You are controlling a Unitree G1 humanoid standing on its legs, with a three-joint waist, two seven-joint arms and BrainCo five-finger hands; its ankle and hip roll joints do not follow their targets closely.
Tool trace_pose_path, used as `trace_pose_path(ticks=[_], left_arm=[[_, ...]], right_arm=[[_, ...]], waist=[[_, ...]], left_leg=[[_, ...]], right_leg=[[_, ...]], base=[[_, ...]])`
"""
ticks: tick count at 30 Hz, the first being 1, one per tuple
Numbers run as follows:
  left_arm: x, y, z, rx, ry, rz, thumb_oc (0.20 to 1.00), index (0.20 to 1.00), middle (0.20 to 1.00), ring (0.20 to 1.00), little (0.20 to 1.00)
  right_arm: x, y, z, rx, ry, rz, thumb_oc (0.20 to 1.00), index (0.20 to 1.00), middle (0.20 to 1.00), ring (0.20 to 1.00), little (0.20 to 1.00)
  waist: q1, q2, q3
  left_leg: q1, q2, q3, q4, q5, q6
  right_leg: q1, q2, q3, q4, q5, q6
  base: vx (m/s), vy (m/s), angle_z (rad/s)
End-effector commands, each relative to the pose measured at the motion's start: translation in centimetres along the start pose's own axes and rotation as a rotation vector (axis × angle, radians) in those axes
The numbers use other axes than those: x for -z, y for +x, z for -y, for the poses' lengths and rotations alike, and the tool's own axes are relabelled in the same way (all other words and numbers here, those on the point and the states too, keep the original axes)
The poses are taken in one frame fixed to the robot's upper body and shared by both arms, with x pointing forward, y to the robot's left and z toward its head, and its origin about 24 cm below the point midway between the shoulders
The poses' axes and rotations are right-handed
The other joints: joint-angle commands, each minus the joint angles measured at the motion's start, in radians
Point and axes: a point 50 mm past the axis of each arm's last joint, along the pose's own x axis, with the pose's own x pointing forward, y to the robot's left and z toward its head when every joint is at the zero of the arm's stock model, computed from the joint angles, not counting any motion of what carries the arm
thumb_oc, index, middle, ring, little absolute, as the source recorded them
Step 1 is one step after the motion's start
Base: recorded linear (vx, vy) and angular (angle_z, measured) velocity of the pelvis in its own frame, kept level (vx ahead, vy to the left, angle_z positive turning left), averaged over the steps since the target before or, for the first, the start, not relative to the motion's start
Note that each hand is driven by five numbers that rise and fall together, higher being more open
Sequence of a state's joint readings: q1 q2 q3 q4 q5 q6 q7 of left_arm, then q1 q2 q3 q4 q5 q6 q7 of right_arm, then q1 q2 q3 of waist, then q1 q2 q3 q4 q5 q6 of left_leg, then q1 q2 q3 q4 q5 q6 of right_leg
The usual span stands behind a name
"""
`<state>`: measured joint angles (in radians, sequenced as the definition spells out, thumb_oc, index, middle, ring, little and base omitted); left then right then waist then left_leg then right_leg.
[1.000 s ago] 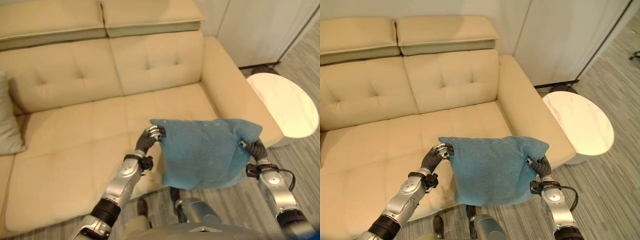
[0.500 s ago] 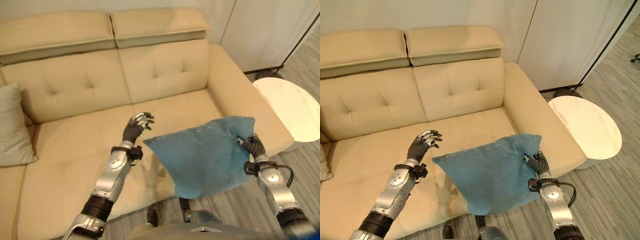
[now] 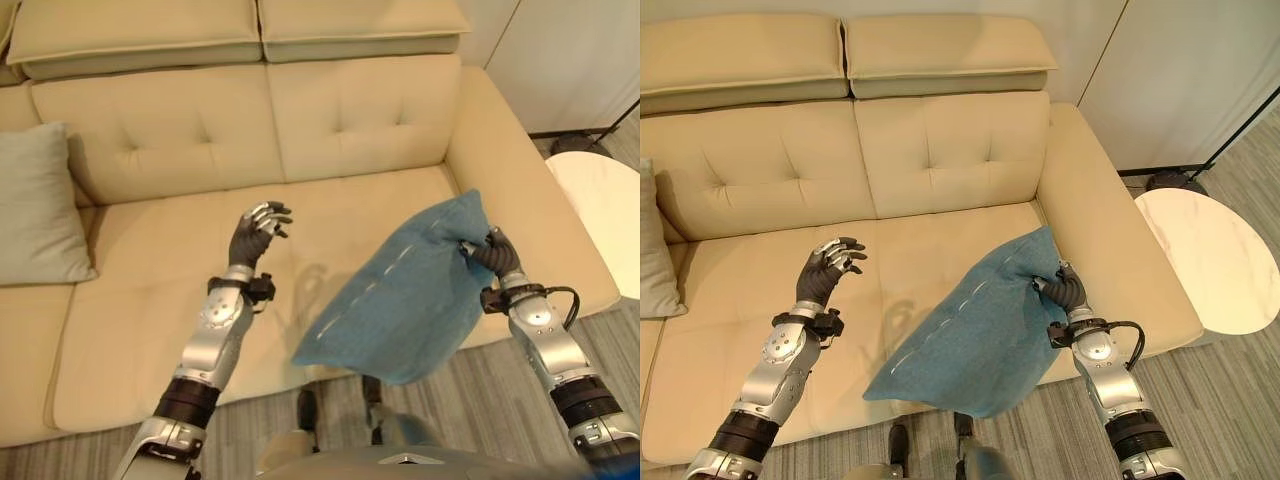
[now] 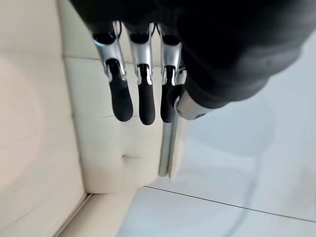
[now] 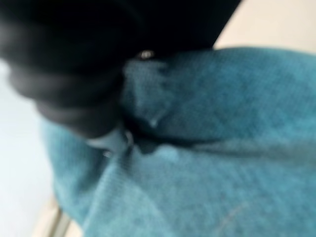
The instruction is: Pick up all the scattered cushions and arrange them neatly on the sofa.
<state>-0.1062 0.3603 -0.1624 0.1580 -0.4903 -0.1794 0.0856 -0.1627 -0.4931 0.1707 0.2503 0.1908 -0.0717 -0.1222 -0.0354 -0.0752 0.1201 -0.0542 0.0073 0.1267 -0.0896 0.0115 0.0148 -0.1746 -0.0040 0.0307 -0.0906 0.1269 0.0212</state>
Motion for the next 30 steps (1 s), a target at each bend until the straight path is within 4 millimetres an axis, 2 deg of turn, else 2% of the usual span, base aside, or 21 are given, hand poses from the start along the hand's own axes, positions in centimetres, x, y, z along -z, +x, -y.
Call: trace_pose_path(ticks=[1, 2, 3, 13, 22, 26, 30], left_arm=[[-0.4, -0.2, 0.4, 0.074, 0.026, 0.021, 0.533, 0.533, 0.533, 0.533, 0.533], [0.0, -0.5, 0.5, 0.084, 0.024, 0.004, 0.884, 0.884, 0.884, 0.884, 0.884], [0.3, -0.8, 0.7, 0.095, 0.02, -0.011, 1.0, 1.0, 1.0, 1.0, 1.0], [2.1, -2.9, 1.9, 0.21, 0.016, -0.107, 1.0, 1.0, 1.0, 1.0, 1.0], [5.5, -6.8, 1.1, 0.277, 0.016, -0.306, 1.0, 1.0, 1.0, 1.0, 1.0], [6.6, -7.9, 1.4, 0.339, 0.03, -0.381, 1.0, 1.0, 1.0, 1.0, 1.0], [7.3, -8.1, 1.8, 0.385, 0.082, -0.416, 1.0, 1.0, 1.0, 1.0, 1.0]], right_arm=[[-7.6, 1.9, 1.8, 0.093, 0.05, 0.343, 0.2, 0.2, 0.2, 0.2, 0.2], [-7.7, 2.0, 1.9, 0.096, 0.046, 0.349, 0.2, 0.2, 0.2, 0.2, 0.2], [-7.9, 2.0, 1.9, 0.097, 0.043, 0.354, 0.2, 0.2, 0.2, 0.2, 0.2], [-9.4, 2.6, 3.0, 0.107, -0.004, 0.398, 0.2, 0.2, 0.2, 0.2, 0.2], [-11.4, 3.9, 5.0, 0.132, -0.064, 0.427, 0.2, 0.2, 0.2, 0.2, 0.2], [-11.7, 4.5, 4.9, 0.128, -0.053, 0.421, 0.2, 0.2, 0.2, 0.2, 0.2], [-12.2, 4.8, 4.2, 0.106, -0.031, 0.435, 0.2, 0.2, 0.2, 0.2, 0.2]], waist=[[0.007, -0.059, -0.065], [0.008, -0.058, -0.064], [0.009, -0.057, -0.064], [0.026, -0.056, -0.062], [0.052, -0.051, -0.052], [0.054, -0.046, -0.048], [0.051, -0.045, -0.048]], left_leg=[[-0.03, -0.003, -0.029, 0.1, -0.1, -0.02], [-0.026, -0.003, -0.03, 0.097, -0.1, -0.02], [-0.022, -0.003, -0.031, 0.094, -0.098, -0.021], [0.003, -0.004, -0.042, 0.073, -0.092, -0.024], [0.003, -0.004, -0.05, 0.066, -0.087, -0.025], [0.002, -0.003, -0.049, 0.064, -0.085, -0.025], [0.002, -0.002, -0.045, 0.061, -0.085, -0.025]], right_leg=[[0.068, -0.088, 0.043, 0.049, -0.093, 0.123], [0.071, -0.088, 0.042, 0.049, -0.094, 0.122], [0.074, -0.088, 0.041, 0.047, -0.094, 0.123], [0.09, -0.088, 0.026, 0.037, -0.093, 0.125], [0.096, -0.09, 0.011, 0.028, -0.093, 0.125], [0.095, -0.089, 0.006, 0.029, -0.094, 0.126], [0.093, -0.088, 0.008, 0.031, -0.095, 0.125]], base=[[0.0, 0.0, 0.0], [0.0, 0.0, 0.0], [0.0, 0.0, 0.0], [0.01, -0.01, 0.03], [0.0, -0.004, 0.01], [0.0, 0.0, 0.0], [0.0, 0.0, 0.0]])
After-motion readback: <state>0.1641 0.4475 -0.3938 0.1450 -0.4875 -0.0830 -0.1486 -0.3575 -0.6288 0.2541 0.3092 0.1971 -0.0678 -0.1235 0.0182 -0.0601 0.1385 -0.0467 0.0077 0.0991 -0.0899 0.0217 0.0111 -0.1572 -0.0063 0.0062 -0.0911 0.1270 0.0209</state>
